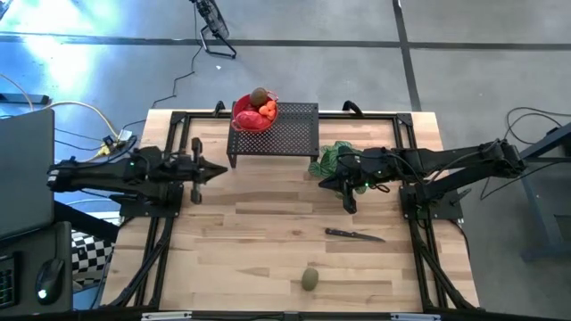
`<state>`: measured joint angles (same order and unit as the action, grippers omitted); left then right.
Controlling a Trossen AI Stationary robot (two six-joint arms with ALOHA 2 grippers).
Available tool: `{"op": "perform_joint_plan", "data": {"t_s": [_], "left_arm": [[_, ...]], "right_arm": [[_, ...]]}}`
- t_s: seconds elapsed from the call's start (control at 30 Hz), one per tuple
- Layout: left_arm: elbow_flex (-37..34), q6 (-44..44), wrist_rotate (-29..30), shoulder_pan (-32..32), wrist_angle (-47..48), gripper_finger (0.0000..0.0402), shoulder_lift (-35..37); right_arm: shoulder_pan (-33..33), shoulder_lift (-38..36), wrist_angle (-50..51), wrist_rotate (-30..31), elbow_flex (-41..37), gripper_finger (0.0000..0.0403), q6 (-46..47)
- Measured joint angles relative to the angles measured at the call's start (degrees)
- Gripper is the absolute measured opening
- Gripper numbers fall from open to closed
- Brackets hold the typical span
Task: Pick & Place Fruit
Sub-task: Put the brown kiwi in the red strainer bowl on the shelf
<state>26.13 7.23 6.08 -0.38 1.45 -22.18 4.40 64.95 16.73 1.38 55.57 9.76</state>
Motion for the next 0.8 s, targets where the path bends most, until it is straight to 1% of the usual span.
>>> {"op": "perform_joint_plan", "data": {"t_s": [0.17, 0.3, 0.37, 0.47, 0.53, 0.7, 0.8], "left_arm": [[0.0, -1.7, 0.0, 0.0, 3.5, 0.0, 4.5], [0.0, -1.6, 0.0, 0.0, 5.3, 0.0, 5.3], [0.0, -1.6, 0.0, 0.0, 5.4, 0.0, 5.2], [0.0, -1.6, 0.0, 0.0, 5.9, 0.0, 5.1], [0.0, -1.5, 0.0, 0.0, 7.1, 0.0, 5.1], [0.0, -1.5, -0.1, 0.0, 10.4, 0.0, 5.1], [0.0, -1.5, -0.1, 0.0, 11.7, 0.0, 5.1]], "right_arm": [[0.0, 0.0, -3.2, 0.0, 0.0, 0.0003, 0.8], [0.0, 0.0, -5.4, 0.3, 0.0, 0.0003, 2.0], [0.0, 0.0, -6.4, 3.4, 0.0, 0.0002, 3.5], [0.8, 0.6, -6.4, 11.9, 0.0, 0.0002, 7.1], [1.6, 1.1, -6.2, 15.9, 0.0, 0.0002, 8.7], [4.9, 3.8, -9.2, 19.5, 0.0, 0.0002, 11.2], [6.4, 6.0, -12.7, 19.9, 0.1, 0.0002, 12.6]]}}
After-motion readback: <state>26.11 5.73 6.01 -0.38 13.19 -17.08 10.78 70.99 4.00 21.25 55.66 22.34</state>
